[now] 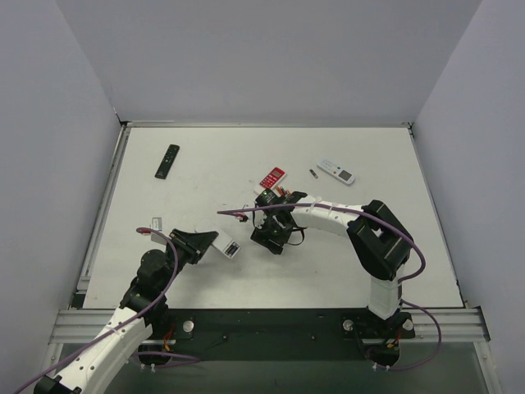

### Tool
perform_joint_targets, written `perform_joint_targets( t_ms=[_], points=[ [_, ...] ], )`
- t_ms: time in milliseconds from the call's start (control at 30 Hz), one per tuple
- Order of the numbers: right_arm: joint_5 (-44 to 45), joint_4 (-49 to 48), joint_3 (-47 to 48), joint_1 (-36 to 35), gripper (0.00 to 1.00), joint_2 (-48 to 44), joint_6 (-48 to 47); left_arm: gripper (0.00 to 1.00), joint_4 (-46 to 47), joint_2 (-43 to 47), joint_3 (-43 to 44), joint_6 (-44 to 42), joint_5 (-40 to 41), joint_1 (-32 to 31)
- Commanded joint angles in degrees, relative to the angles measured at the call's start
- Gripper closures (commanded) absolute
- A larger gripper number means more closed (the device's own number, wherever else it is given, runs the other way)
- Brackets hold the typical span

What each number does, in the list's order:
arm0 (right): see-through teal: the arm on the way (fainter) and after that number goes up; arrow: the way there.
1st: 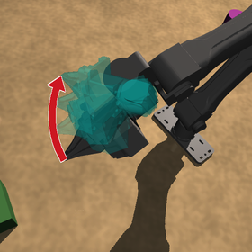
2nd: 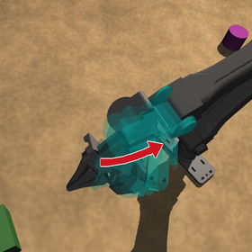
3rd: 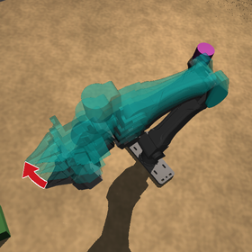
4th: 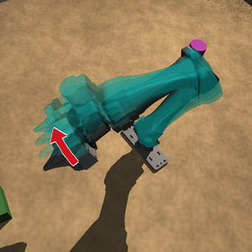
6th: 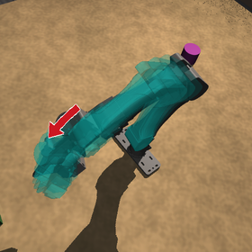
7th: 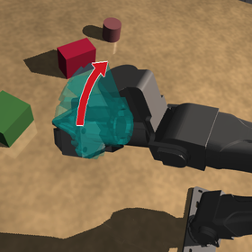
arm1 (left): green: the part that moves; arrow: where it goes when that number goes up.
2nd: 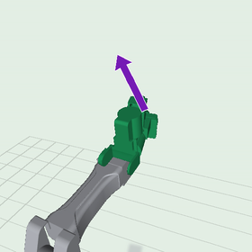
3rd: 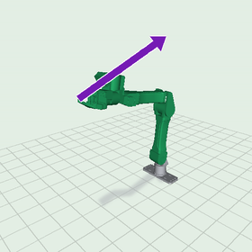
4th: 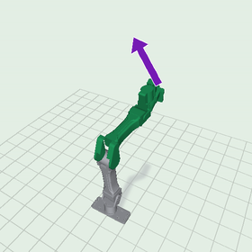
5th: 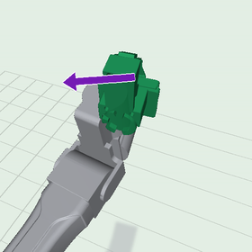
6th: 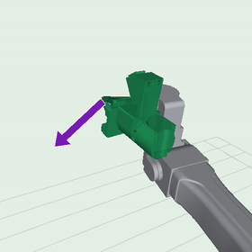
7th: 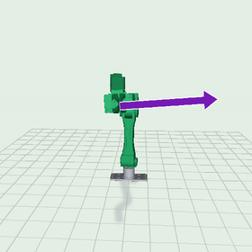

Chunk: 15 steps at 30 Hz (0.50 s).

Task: Load the batteries into the remote control
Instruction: Pick up the battery cover at the center of the board.

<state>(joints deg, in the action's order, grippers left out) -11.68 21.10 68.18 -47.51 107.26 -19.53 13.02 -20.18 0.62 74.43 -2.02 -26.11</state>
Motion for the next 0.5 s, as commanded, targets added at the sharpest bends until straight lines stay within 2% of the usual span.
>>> perform_joint_targets(
  t_ms=[0,267,467],
  points=[
    [-1.4,2.0,-0.1,-0.6,0.46,1.5,1.2,1.0,1.7,0.7,-7.4,0.3,-0.8,0.1],
    [0.0,-2.7,-3.1,-2.4,0.5,0.6,4.7,1.0,1.3,0.9,-7.3,0.3,-0.5,0.1],
    [0.4,-4.8,-4.5,-2.9,0.59,-0.3,6.3,1.0,0.8,0.8,-7.4,0.4,-0.5,0.1]
  ],
)
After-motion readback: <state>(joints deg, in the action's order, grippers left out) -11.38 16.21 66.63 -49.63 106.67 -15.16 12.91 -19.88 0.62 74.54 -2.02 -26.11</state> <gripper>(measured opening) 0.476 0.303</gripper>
